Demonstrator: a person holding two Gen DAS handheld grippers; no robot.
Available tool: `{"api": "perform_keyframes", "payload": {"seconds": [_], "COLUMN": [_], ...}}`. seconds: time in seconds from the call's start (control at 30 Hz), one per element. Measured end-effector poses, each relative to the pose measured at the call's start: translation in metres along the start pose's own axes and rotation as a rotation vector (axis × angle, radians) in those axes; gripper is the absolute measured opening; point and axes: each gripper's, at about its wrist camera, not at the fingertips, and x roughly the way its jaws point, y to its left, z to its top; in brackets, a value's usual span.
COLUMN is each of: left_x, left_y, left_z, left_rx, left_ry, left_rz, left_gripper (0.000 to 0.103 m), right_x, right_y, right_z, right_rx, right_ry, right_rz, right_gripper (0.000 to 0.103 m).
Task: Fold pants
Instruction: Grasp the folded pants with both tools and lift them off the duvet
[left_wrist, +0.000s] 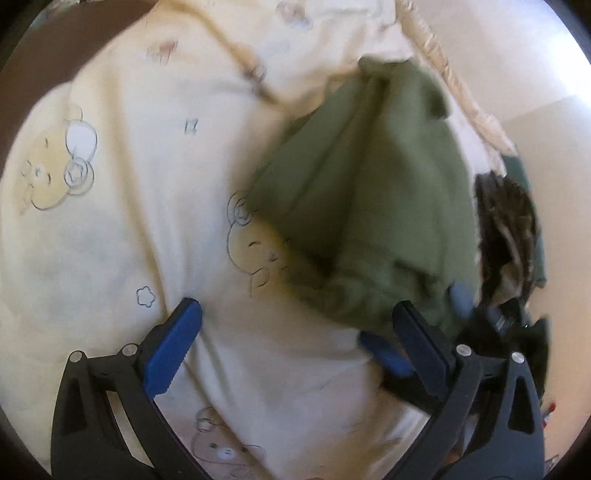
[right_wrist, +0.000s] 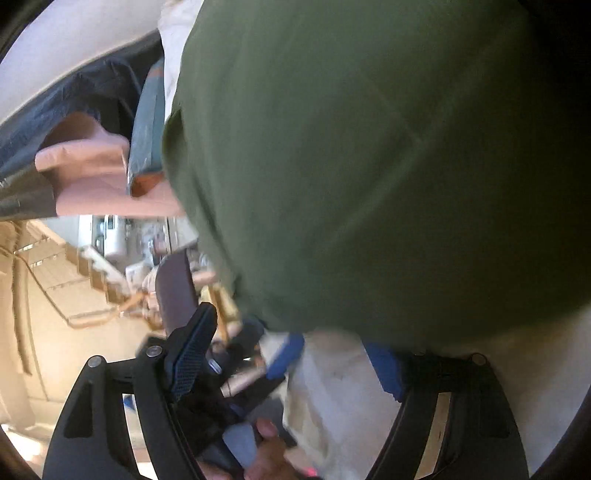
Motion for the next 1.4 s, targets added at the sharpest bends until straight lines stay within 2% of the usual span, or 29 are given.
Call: {"api": "perform_keyframes", "payload": {"seconds": [0.1,0.17,0.37,0.43,0.5,0.53,0.57,0.63,0.77,0.9,1.0,1.1,1.13,1.17,1.2,1.23,1.3,1.4], "left_x": [0.009,0.009,0.004,0.000,-0.009,-0.012,-0.013,-0.008,0.009,0.011,0.018,0.018,0.018,0.018,0.018,0.016,0.011,-0.006], "left_y": [-0.015,-0.017,-0.004,-0.005,-0.008,-0.012,-0.017,-0.025,-0.017,-0.013,-0.011,-0.007,-0.004,-0.004,-0.004,-0.007,-0.019,-0.024], "left_z": [-0.006,-0.009,-0.006,-0.006,-0.008,-0.008,-0.008,-0.009,-0.014,-0.001,0.011,0.023,0.026,0.028,0.029,0.029,0.026,0.025], "left_rx": [0.099,0.113,0.076,0.071,0.035,0.025,0.027,-0.003,-0.164,-0.221,-0.250,-0.263,-0.285,-0.299,-0.303,-0.293,-0.280,-0.258], "left_ry": [0.005,-0.001,-0.003,-0.013,-0.026,-0.029,-0.031,-0.022,-0.012,-0.116,-0.120,-0.138,-0.135,-0.129,-0.125,-0.128,-0.134,-0.134], "left_rz": [0.054,0.058,0.051,0.049,-0.013,-0.064,-0.093,-0.143,-0.180,-0.172,-0.172,-0.168,-0.180,-0.185,-0.180,-0.178,-0.186,-0.183], "left_gripper": [0.102,0.102,0.103,0.102,0.102,0.102,0.102,0.102,0.100,0.100,0.095,0.087,0.086,0.078,0.065,0.059,0.040,0.031], "right_x": [-0.025,-0.055,-0.105,-0.113,-0.129,-0.131,-0.127,-0.122,-0.118,-0.110,-0.105,-0.097,-0.095,-0.093,-0.095,-0.095,-0.098,-0.102], "right_y": [-0.009,-0.019,-0.036,-0.034,-0.033,-0.037,-0.043,-0.041,-0.033,-0.031,-0.031,-0.028,-0.025,-0.022,-0.014,-0.007,0.008,0.022], "right_z": [0.007,0.010,0.025,0.028,0.026,0.027,0.032,0.036,0.028,0.015,0.023,0.040,0.043,0.043,0.042,0.040,0.035,0.025], "right_rx": [0.050,0.087,0.165,0.147,0.118,0.135,0.161,0.147,0.142,0.153,0.149,0.117,0.105,0.094,0.067,0.040,-0.018,-0.070], "right_ry": [-0.180,-0.326,-0.481,-0.531,-0.616,-0.611,-0.568,-0.528,-0.509,-0.476,-0.432,-0.387,-0.378,-0.381,-0.399,-0.409,-0.434,-0.462], "right_rz": [0.048,0.064,0.065,0.021,-0.020,-0.003,0.019,0.014,0.042,0.021,0.017,-0.016,-0.031,-0.045,-0.072,-0.104,-0.146,-0.158], "right_gripper": [0.079,0.079,0.078,0.079,0.079,0.079,0.079,0.079,0.079,0.079,0.081,0.071,0.062,0.047,0.040,0.032,0.025,0.021]}}
